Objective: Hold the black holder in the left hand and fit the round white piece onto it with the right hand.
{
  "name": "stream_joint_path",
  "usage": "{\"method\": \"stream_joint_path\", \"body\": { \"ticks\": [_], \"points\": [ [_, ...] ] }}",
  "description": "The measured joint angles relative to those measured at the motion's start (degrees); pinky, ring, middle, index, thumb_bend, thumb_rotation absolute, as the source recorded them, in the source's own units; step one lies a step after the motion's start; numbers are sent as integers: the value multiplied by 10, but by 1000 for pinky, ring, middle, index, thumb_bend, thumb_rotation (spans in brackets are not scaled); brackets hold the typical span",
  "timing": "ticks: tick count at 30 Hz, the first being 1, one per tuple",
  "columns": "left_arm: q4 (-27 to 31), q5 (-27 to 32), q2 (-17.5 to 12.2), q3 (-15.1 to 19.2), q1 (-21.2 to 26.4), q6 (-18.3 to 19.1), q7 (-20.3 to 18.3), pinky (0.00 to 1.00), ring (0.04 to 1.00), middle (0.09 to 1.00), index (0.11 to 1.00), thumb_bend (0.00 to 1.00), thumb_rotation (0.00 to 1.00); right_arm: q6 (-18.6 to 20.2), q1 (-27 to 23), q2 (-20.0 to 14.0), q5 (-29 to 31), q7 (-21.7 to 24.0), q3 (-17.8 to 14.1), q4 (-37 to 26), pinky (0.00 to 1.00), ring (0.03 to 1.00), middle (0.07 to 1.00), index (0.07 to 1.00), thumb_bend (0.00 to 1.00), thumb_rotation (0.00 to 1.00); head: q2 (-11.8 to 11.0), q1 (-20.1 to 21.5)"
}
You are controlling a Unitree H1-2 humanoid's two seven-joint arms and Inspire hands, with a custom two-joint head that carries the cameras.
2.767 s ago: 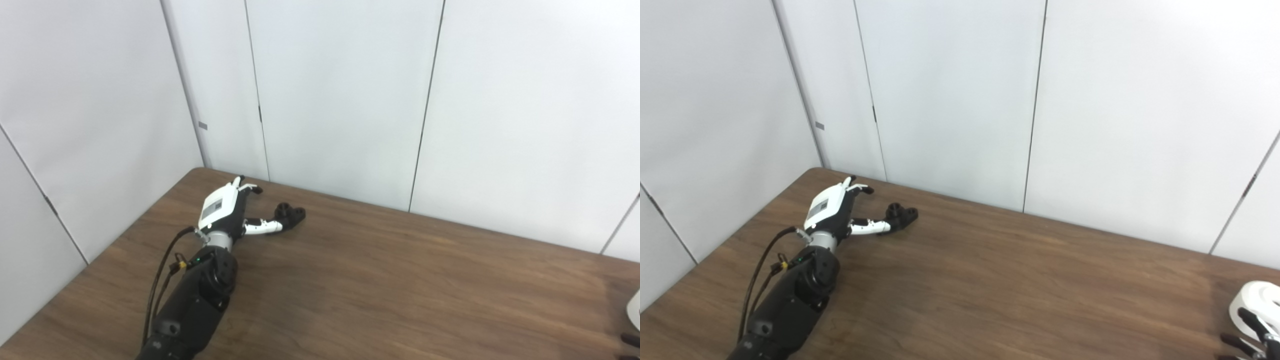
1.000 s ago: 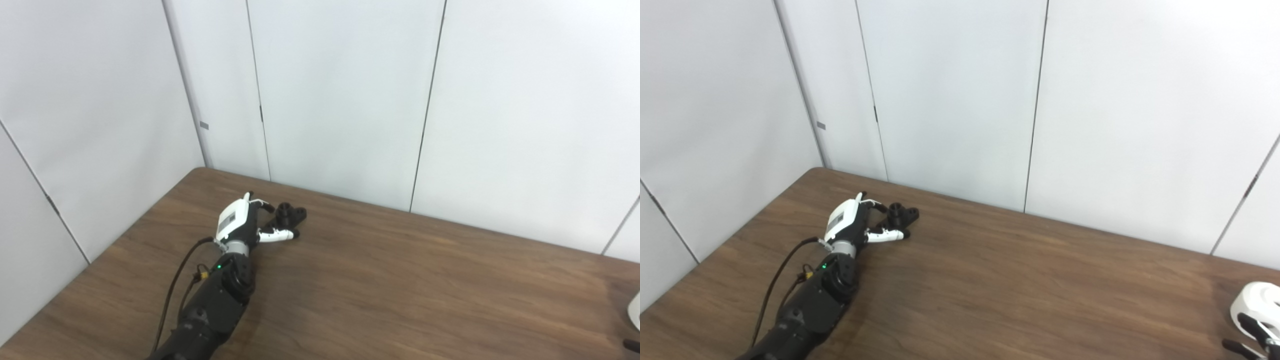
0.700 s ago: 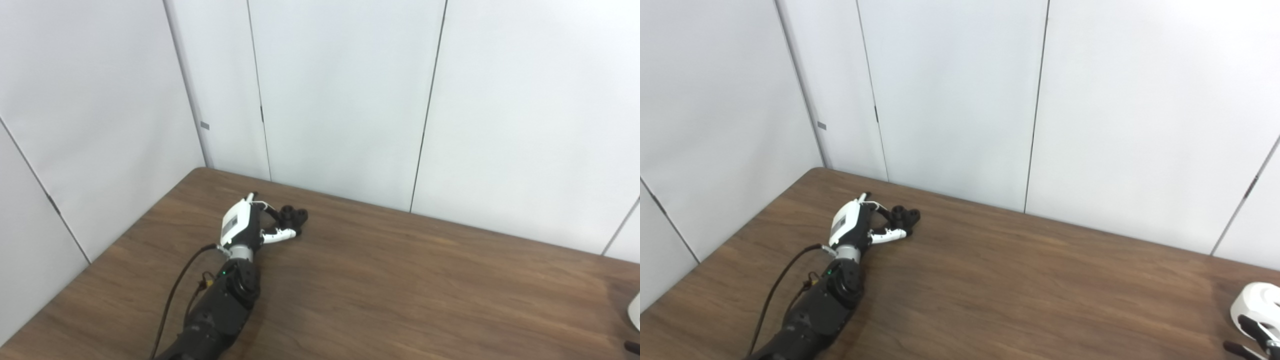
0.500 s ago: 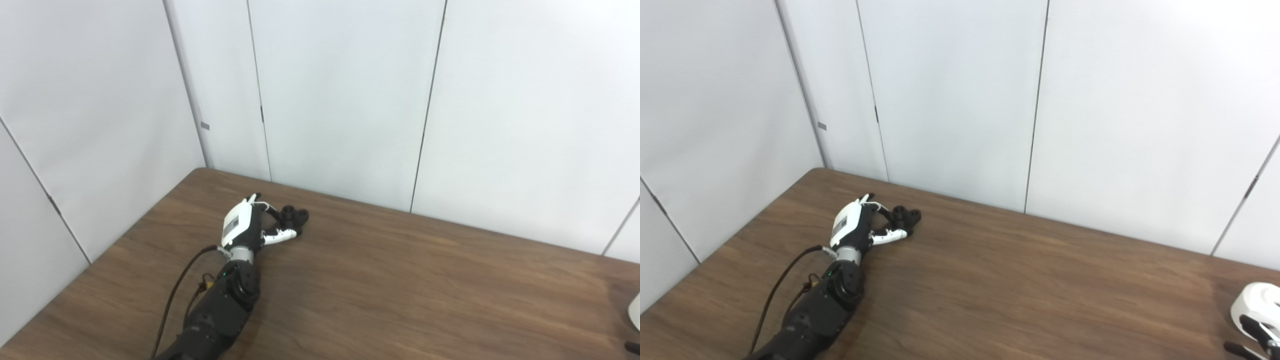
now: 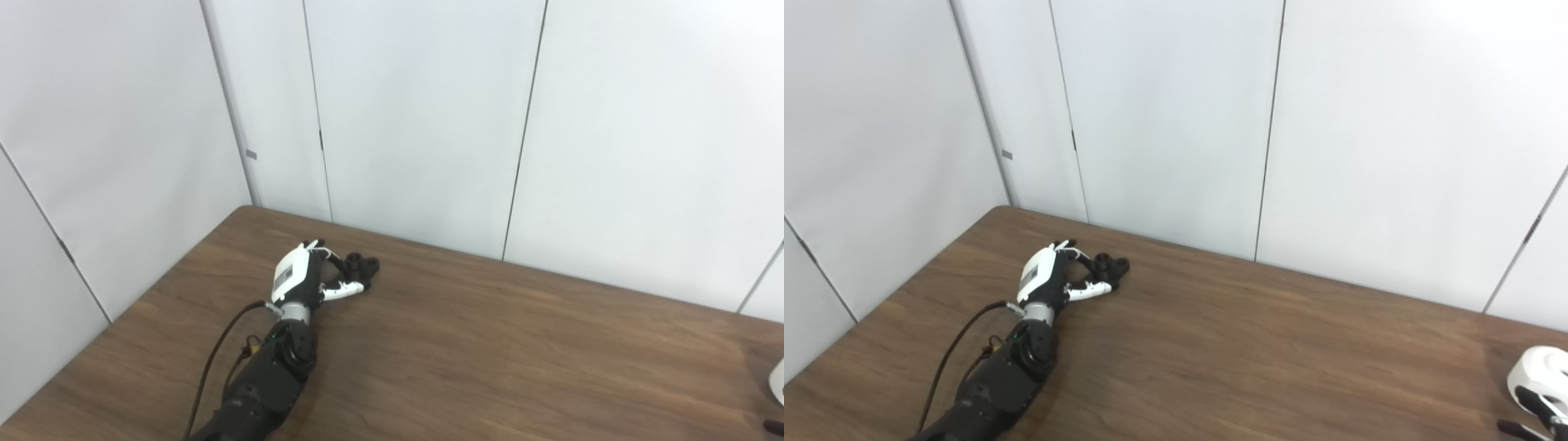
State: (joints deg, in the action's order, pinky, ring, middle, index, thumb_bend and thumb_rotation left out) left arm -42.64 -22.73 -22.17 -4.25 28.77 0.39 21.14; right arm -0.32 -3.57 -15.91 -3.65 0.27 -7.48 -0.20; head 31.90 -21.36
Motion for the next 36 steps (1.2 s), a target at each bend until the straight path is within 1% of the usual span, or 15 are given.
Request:
{"method": "stream_joint_path", "body": {
  "ticks": [4,6,8,10,11,12,13,15,19,21,22,25,27,30,36],
  "points": [
    [19,7,-9,-14,-11,-16,-29,1000,1000,949,484,525,59,-1,-1,0,-3,-1,0,1,536,719,878,827,709,157,4,14],
    [39,14,-13,-24,-19,-24,-50,1000,1000,968,484,525,60,-1,-1,0,-4,-2,0,1,532,717,881,828,704,128,4,24],
    [56,19,-15,-39,-26,-40,-75,1000,1000,980,484,525,61,0,-1,0,-5,-3,0,2,530,715,881,830,701,102,4,24],
    [70,25,-15,-50,-31,-54,-97,1000,1000,985,483,525,61,0,-1,0,-7,-4,1,2,530,715,880,832,704,98,7,34],
    [79,26,-15,-57,-33,-63,-108,1000,1000,987,482,525,62,0,-1,1,-7,-5,1,2,546,719,884,832,704,88,8,37],
    [86,26,-14,-64,-35,-71,-119,1000,1000,990,482,525,63,0,-1,1,-7,-5,1,1,557,721,884,831,706,80,12,50],
    [90,26,-13,-72,-35,-81,-130,1000,1000,992,482,525,63,0,-1,3,-5,-5,1,2,566,724,885,831,707,75,12,50],
    [98,28,-11,-83,-35,-90,-150,1000,1000,995,482,525,64,0,-1,6,-3,-5,1,1,576,725,877,829,712,99,17,67],
    [129,39,-1,-101,-35,-97,-198,1000,1000,999,482,525,63,0,-1,13,-9,-12,3,0,569,713,859,824,725,145,22,89],
    [137,41,5,-113,-35,-106,-215,1000,1000,1000,482,525,64,-1,-1,16,-11,-14,4,0,562,711,856,819,728,162,25,100],
    [142,41,7,-118,-35,-109,-221,1000,1000,1000,482,525,65,-2,-1,17,-12,-14,5,0,560,710,855,817,729,165,27,114],
    [154,40,8,-134,-35,-116,-243,1000,1000,998,482,525,66,-3,-1,21,-17,-19,9,-5,552,706,857,817,715,169,33,134],
    [160,40,10,-141,-33,-118,-256,1000,1000,997,482,525,65,-3,-1,26,-18,-18,16,-10,540,705,862,819,699,132,35,145],
    [177,37,12,-159,-32,-117,-280,1000,1000,995,482,525,65,-5,-2,40,-20,-19,24,-12,540,710,878,826,672,126,38,155],
    [187,27,36,-195,-23,-123,-301,1000,1000,992,481,524,64,-5,-2,41,-38,-22,30,-27,538,711,879,829,646,97,44,185]
  ]
}}
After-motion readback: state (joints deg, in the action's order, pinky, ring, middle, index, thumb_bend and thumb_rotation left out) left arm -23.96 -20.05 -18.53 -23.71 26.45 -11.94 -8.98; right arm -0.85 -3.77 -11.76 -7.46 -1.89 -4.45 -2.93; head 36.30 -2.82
